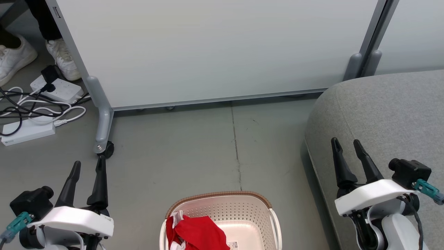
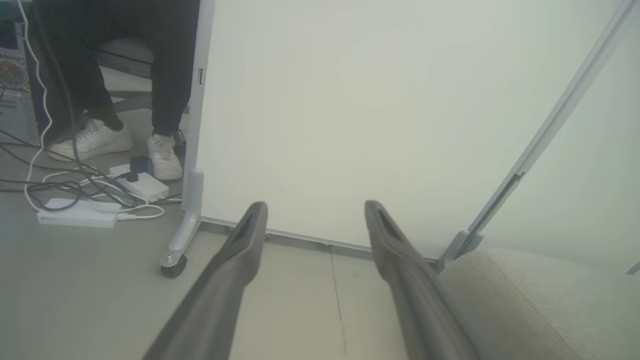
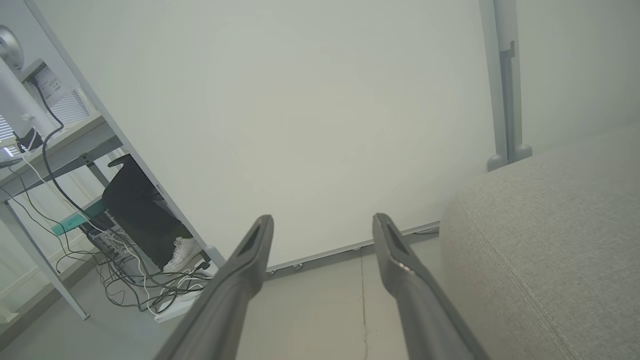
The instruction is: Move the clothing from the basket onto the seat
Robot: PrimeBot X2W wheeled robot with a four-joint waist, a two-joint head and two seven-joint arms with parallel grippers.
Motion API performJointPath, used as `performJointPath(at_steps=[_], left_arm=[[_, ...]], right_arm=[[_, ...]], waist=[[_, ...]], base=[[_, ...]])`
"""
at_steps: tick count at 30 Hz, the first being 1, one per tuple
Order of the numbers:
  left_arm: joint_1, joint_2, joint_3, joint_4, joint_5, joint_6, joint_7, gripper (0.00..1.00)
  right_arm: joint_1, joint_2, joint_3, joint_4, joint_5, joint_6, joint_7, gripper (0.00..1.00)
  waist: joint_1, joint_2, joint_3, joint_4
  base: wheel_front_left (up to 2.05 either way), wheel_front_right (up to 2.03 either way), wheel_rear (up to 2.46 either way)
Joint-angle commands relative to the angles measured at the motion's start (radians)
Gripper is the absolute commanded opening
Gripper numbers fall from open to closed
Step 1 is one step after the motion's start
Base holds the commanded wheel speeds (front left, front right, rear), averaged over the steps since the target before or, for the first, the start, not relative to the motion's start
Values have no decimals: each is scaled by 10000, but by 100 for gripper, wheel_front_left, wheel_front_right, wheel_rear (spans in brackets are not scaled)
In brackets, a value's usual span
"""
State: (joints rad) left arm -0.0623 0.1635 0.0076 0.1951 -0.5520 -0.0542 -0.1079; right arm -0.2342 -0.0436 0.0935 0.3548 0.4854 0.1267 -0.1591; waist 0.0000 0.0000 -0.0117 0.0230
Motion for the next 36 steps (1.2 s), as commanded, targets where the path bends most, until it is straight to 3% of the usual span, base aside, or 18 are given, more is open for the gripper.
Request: performJointPath(at_steps=[1,36], left_arm=[[16,104,-54,-121,202,46,-83,100],[304,191,-479,789,2370,459,-920,100]], right_arm=[[-27,-60,-63,-137,-226,50,-112,100],[618,-88,-356,392,-2806,55,-643,100]], waist=[[0,0,-4,0],[0,0,-168,77]], base=[[0,0,0],[0,0,0]])
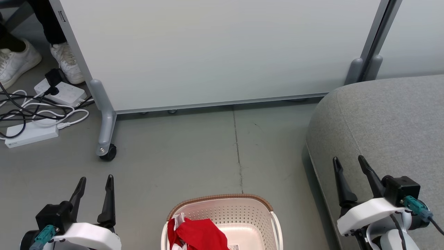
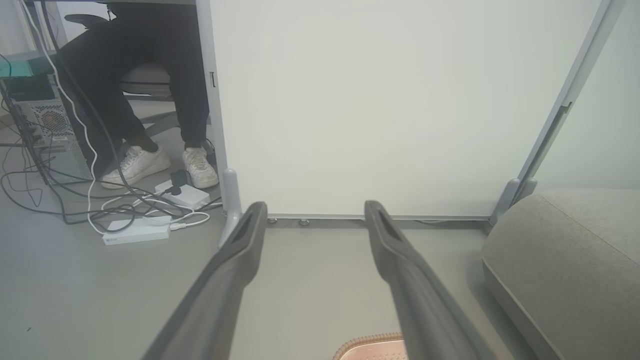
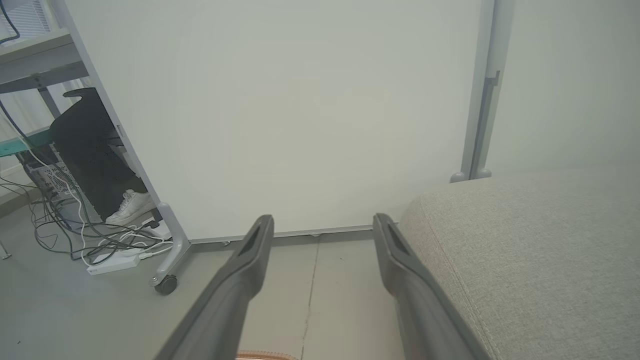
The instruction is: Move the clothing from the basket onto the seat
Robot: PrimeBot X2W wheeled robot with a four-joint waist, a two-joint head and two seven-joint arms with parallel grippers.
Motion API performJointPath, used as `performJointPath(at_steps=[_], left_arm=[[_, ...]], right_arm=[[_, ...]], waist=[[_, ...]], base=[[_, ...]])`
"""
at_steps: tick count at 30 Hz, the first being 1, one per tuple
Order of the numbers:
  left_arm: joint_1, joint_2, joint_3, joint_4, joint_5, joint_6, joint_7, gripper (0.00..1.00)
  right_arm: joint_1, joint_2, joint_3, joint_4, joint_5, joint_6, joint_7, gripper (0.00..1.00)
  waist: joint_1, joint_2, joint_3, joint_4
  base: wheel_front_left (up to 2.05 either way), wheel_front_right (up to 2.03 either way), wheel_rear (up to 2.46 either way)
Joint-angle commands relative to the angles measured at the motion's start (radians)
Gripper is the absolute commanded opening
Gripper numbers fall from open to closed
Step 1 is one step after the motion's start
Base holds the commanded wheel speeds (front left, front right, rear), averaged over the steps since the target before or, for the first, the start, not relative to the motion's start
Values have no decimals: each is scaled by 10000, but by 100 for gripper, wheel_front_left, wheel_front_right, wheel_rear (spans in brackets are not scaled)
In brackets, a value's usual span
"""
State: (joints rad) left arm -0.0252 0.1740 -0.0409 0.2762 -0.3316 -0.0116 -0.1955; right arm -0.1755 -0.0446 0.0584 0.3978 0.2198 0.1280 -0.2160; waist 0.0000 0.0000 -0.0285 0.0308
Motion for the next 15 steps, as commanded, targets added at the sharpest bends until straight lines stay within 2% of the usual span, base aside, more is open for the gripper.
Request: performJointPath(at_steps=[1,15], left_arm=[[-62,101,-10,-5,219,47,-34,100],[81,41,-187,-5,657,284,49,100]], right_arm=[[33,-80,2,-19,-228,42,-90,100],[225,-92,79,93,-960,45,-259,100]], waist=[[0,0,-6,1],[0,0,-73,85]], base=[[0,0,0],[0,0,0]])
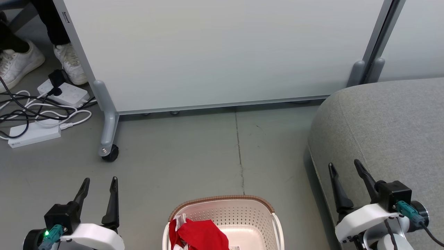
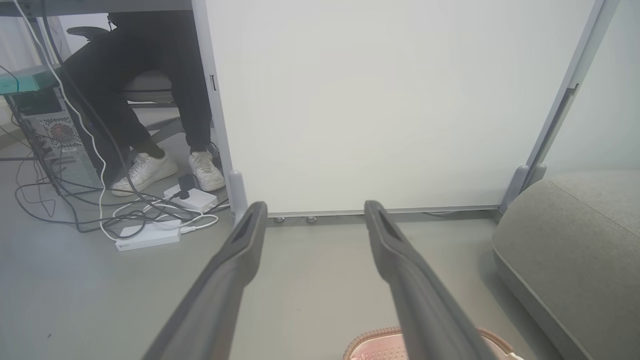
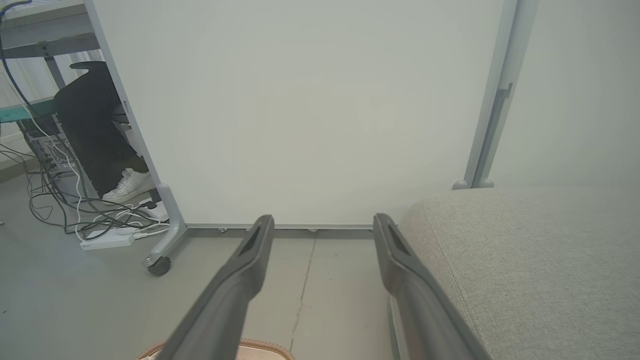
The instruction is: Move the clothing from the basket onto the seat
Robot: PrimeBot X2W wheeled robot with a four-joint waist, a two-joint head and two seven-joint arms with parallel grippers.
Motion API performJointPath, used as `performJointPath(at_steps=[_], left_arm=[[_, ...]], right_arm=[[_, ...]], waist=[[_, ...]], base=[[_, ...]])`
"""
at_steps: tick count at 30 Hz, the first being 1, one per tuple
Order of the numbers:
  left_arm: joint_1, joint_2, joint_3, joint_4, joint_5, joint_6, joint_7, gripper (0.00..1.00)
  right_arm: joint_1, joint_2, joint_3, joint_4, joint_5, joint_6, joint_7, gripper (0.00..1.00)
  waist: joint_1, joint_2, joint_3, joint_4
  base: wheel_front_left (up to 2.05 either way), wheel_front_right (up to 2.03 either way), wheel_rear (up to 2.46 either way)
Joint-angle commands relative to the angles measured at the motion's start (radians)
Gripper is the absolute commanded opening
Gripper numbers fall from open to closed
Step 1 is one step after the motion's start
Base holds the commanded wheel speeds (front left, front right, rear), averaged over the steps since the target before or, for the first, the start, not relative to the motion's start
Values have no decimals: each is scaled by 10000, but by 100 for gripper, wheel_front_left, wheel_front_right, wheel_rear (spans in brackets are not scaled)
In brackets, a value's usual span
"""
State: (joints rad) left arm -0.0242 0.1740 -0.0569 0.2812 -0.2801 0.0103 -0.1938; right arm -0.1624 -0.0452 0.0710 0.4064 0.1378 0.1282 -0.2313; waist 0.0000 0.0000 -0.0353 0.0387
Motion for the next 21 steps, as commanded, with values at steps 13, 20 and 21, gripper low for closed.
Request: performJointPath(at_steps=[13,20,21], left_arm=[[133,119,-54,-38,310,275,144,100],[140,154,-54,15,160,306,204,100],[128,154,-59,19,146,309,219,100]], right_arm=[[166,-92,-99,115,-355,36,-270,100],[132,-90,-123,153,-268,36,-284,100],[128,-90,-125,151,-267,36,-287,100]], waist=[[0,0,-28,32],[0,0,-28,39],[0,0,-20,44]], base=[[0,0,0],[0,0,0],[0,0,0]])
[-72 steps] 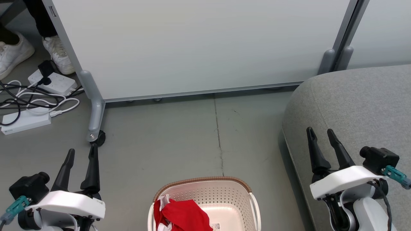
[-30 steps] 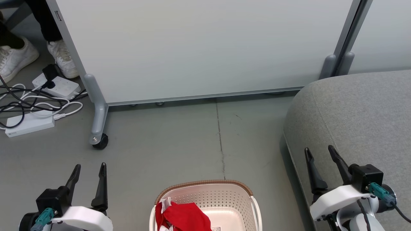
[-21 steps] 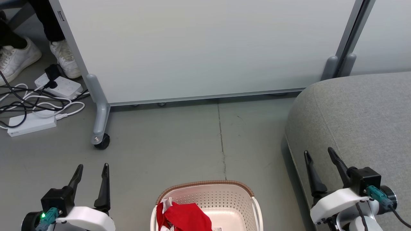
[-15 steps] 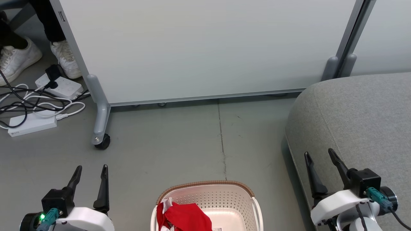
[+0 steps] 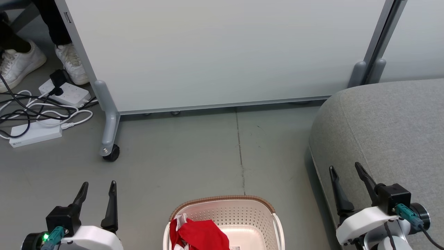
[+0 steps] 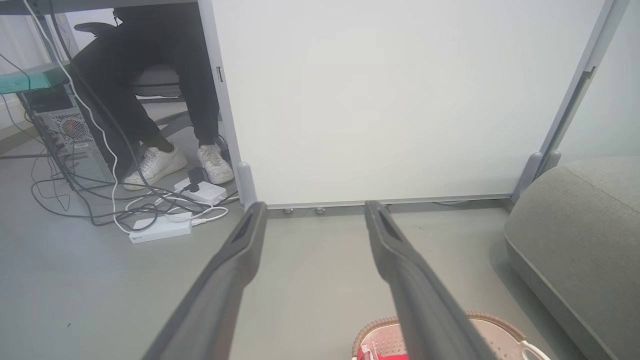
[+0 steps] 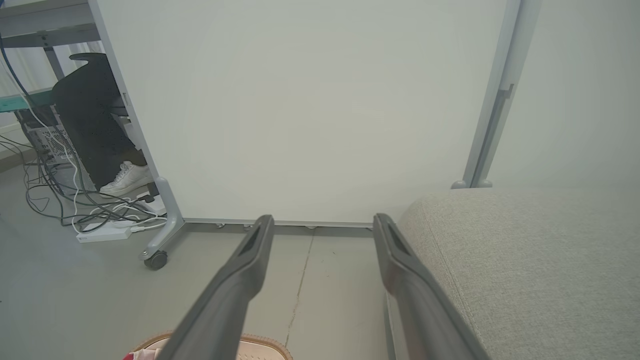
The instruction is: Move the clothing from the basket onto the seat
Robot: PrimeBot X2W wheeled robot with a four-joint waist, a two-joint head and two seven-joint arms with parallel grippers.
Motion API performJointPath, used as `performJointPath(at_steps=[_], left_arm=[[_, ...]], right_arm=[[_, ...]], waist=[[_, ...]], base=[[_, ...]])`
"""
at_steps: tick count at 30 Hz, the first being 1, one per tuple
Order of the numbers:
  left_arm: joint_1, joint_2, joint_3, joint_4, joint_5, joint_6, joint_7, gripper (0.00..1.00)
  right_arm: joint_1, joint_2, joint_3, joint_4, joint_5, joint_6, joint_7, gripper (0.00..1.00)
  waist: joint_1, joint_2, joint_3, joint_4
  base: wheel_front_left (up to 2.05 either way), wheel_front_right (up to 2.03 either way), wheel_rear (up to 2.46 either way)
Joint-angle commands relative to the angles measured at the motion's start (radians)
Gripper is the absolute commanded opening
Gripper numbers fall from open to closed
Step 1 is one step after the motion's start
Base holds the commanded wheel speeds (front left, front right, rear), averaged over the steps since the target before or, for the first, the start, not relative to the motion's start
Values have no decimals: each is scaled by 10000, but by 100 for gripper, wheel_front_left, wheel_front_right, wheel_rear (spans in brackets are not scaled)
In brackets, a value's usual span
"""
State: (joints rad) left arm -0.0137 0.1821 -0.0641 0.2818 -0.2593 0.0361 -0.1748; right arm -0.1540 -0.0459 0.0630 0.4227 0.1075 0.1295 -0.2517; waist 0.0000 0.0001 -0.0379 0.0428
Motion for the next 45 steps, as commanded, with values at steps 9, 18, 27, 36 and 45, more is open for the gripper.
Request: performJointPath(at_steps=[9,18,27,36,45], left_arm=[[-178,103,-112,-78,-79,35,6,100],[-1021,131,-503,4,52,-276,-107,100],[-2708,28,-1673,853,532,-1071,-118,100],[-4202,-28,-3231,2443,1194,-1548,0,100],[-5924,-82,-4801,4743,1567,-1651,396,100]], right_arm=[[-162,-83,-56,-172,201,22,-93,100],[-647,-80,-37,-709,192,22,-130,100],[-1645,-73,320,-1549,99,22,-148,100],[-2416,-74,841,-2243,293,21,-144,100],[-2813,-66,1162,-3446,621,21,-138,100]], waist=[[0,-1,280,-31],[0,-1,1508,-266],[0,-1,3716,-810],[0,-1,5571,-1475],[0,-1,7359,-2132]], base=[[0,0,0],[0,0,0],[0,0,0],[0,0,0],[0,0,0]])
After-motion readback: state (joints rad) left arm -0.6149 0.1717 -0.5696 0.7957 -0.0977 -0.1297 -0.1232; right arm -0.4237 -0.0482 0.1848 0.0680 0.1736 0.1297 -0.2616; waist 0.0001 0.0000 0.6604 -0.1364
